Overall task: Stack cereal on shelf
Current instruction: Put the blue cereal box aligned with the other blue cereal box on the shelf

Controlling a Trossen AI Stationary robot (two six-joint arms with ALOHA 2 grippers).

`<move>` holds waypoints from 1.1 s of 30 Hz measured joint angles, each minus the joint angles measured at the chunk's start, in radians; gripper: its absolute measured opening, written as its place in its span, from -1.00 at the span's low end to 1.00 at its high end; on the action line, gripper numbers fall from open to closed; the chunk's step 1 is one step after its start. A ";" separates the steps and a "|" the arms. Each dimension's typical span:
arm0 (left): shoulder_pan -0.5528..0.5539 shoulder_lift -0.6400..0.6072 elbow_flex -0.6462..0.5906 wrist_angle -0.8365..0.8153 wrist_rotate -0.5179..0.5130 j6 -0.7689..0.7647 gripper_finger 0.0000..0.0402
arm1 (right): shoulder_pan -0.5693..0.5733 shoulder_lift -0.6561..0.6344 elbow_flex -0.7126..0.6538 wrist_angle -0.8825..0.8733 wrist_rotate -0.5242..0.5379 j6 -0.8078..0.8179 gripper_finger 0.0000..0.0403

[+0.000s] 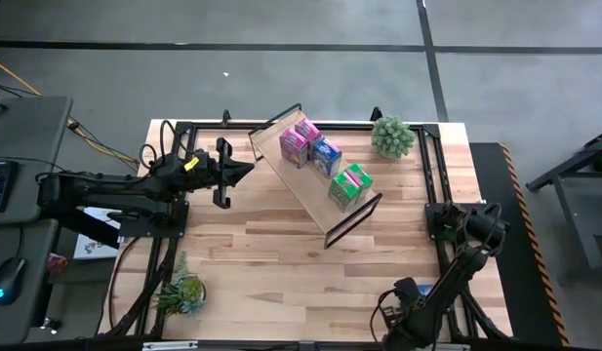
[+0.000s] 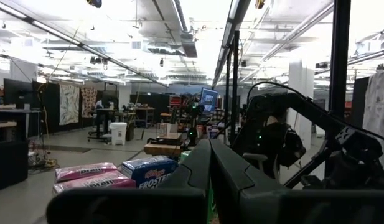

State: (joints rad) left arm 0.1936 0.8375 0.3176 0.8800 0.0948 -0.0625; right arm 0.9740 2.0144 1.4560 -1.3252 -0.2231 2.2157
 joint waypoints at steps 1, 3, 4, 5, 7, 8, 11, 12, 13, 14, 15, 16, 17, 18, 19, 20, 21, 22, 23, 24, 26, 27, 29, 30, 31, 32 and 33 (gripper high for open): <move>0.000 0.000 0.000 -0.001 0.000 -0.008 -1.00 | 0.000 0.000 0.002 0.006 0.007 -0.006 -0.92; 0.000 0.000 0.000 -0.001 0.000 -0.015 -1.00 | -0.001 0.000 0.001 0.004 0.004 -0.009 -0.87; 0.000 0.000 0.000 -0.001 0.000 -0.015 -1.00 | -0.003 0.000 0.001 0.003 0.010 -0.016 -0.85; 0.000 0.000 0.000 -0.001 0.000 -0.015 -1.00 | -0.007 0.000 0.001 0.007 0.025 -0.021 -0.85; 0.000 0.000 0.000 -0.001 0.000 -0.015 -1.00 | -0.018 0.000 0.001 0.007 0.076 -0.037 -0.92; 0.000 0.000 0.000 -0.001 0.000 -0.015 -1.00 | -0.027 0.000 0.001 0.012 0.113 -0.055 -0.96; 0.000 0.000 0.000 -0.001 0.000 -0.015 -1.00 | -0.065 0.000 0.001 0.021 0.204 -0.108 -0.96; 0.000 0.000 0.000 -0.001 0.000 -0.015 -1.00 | -0.079 0.000 0.001 0.026 0.229 -0.133 -0.95; 0.000 0.000 0.000 -0.001 0.000 -0.015 -1.00 | -0.096 0.000 0.001 0.034 0.254 -0.167 -0.95; 0.000 0.000 0.000 -0.001 0.000 -0.015 -1.00 | -0.114 -0.001 0.001 0.043 0.285 -0.201 -0.97; 0.000 0.000 0.000 -0.001 0.000 -0.015 -1.00 | -0.133 -0.001 0.001 0.051 0.316 -0.238 -0.98; 0.000 0.000 0.000 -0.001 0.000 -0.015 -1.00 | -0.152 -0.002 0.001 0.058 0.350 -0.282 -0.99; 0.000 0.000 0.000 -0.001 0.000 -0.015 -1.00 | -0.171 -0.002 0.001 0.068 0.380 -0.324 -0.99; 0.000 0.000 0.000 -0.001 0.000 -0.015 -1.00 | -0.189 -0.002 0.001 0.082 0.411 -0.373 -0.98; 0.000 0.000 0.000 -0.002 0.000 -0.015 -1.00 | -0.204 -0.003 0.002 0.096 0.436 -0.428 -0.98; 0.000 0.000 0.000 -0.003 0.000 -0.014 -1.00 | -0.217 -0.004 0.003 0.107 0.455 -0.483 -0.98; 0.000 0.000 0.000 -0.004 0.000 -0.014 -1.00 | -0.230 -0.006 0.010 0.112 0.467 -0.536 -0.99; 0.000 0.000 0.000 -0.004 0.000 -0.014 -1.00 | -0.238 -0.006 0.022 0.113 0.483 -0.586 -0.99; 0.000 0.000 0.000 -0.004 0.000 -0.014 -1.00 | -0.243 -0.006 0.039 0.106 0.497 -0.636 -1.00; 0.000 0.000 0.000 -0.004 0.000 -0.014 -1.00 | -0.240 -0.006 0.058 0.097 0.509 -0.675 -1.00; 0.000 0.000 0.000 -0.005 0.000 -0.014 -1.00 | -0.223 -0.007 0.095 0.059 0.518 -0.725 -1.00; 0.000 0.000 0.000 -0.004 0.000 -0.014 -1.00 | -0.209 -0.007 0.109 0.025 0.518 -0.732 -1.00; 0.000 0.000 0.000 -0.004 0.000 -0.014 -1.00 | -0.176 -0.007 0.126 -0.039 0.509 -0.708 -1.00; 0.000 0.000 0.000 -0.005 0.000 -0.015 -1.00 | -0.156 -0.008 0.127 -0.069 0.494 -0.680 -1.00; 0.000 0.000 0.000 -0.006 0.000 -0.015 -1.00 | -0.134 -0.008 0.124 -0.103 0.472 -0.652 -1.00; 0.000 0.000 0.000 -0.007 0.000 -0.015 -1.00 | -0.110 -0.013 0.113 -0.117 0.446 -0.619 -1.00; 0.000 0.000 0.000 -0.007 0.000 -0.015 -1.00 | -0.087 -0.023 0.099 -0.120 0.429 -0.583 -1.00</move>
State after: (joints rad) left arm 0.1936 0.8375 0.3176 0.8726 0.0948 -0.0773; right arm 0.8871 1.9915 1.5553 -1.4447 0.2055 1.6328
